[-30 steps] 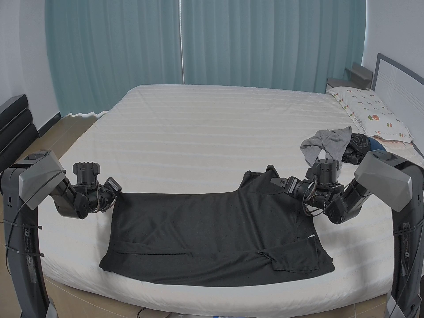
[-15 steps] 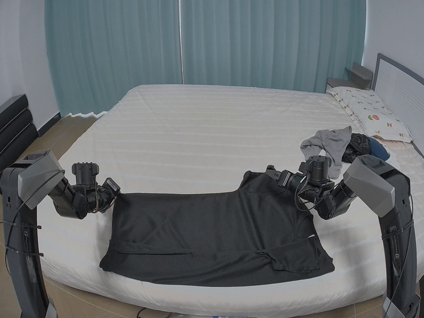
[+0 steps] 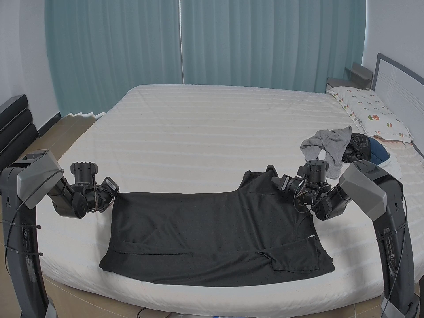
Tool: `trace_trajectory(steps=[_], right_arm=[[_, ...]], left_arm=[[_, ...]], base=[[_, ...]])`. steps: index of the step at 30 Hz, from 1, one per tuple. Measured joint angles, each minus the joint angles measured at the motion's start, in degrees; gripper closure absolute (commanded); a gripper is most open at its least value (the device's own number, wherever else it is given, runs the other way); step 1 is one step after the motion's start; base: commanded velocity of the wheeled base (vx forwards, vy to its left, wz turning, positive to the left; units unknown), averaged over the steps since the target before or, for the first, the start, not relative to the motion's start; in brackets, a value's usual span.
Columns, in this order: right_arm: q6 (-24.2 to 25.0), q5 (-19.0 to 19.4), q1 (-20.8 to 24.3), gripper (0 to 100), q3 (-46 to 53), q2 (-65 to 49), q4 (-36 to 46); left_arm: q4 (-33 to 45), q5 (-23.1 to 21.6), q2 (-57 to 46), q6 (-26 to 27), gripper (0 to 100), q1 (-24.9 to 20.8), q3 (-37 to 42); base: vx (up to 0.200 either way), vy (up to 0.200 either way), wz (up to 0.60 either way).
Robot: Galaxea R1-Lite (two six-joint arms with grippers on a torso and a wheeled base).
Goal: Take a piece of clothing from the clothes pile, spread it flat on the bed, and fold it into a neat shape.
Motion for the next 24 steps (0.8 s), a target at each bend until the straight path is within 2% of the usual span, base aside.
trace_trajectory(steps=[14, 15, 24], right_arm=[[2.3, 0.55, -1.8, 100, 1.4, -2.13, -0.88], [2.17, 0.71, -1.91, 0, 1.67, -2.32, -0.71], [1.87, 4.39, -2.76, 0, 3.35, -2.96, -0.41]], left_arm=[[-0.28, 0.17, -0.04, 0.06, 100, 0.07, -0.02], [-0.28, 0.17, -0.06, 0.06, 100, 0.07, -0.02], [-0.3, 0.2, -0.06, 0.09, 100, 0.1, -0.02]], base=[[0.0, 0.0, 0.0], [0.0, 0.0, 0.0], [0.0, 0.0, 0.0]])
